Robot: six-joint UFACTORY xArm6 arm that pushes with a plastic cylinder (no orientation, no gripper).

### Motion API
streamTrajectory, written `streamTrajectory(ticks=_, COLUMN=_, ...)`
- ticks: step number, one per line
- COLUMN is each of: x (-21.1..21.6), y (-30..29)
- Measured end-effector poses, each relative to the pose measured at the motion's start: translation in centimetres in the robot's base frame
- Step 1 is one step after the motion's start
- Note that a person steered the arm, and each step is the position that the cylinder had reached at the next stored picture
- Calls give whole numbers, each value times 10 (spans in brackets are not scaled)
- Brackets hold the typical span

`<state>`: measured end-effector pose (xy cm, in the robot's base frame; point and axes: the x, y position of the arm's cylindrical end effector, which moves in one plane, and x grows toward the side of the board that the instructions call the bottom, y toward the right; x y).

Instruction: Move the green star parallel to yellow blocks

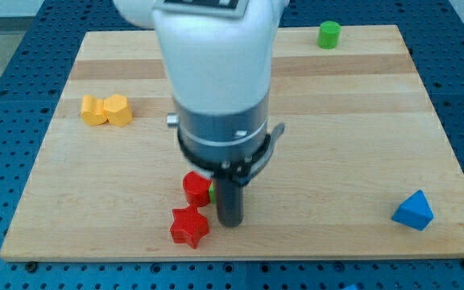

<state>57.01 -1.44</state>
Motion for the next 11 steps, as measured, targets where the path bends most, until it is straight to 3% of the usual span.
streamTrajectory(ticks=1, x=-29, y=11)
streamTrajectory(ticks=3, x=-19, y=1)
streamTrajectory(ticks=5, x=-148, y=9)
streamTrajectory(ticks=6, x=-156, y=19)
streamTrajectory(ticks=7, x=-109, y=54)
streamTrajectory(ticks=8, x=-77, y=1)
streamTrajectory(ticks=9, x=-117, y=-28)
streamTrajectory(ticks=10, x=-196, y=15)
streamTrajectory(ticks=11, x=-177, y=26)
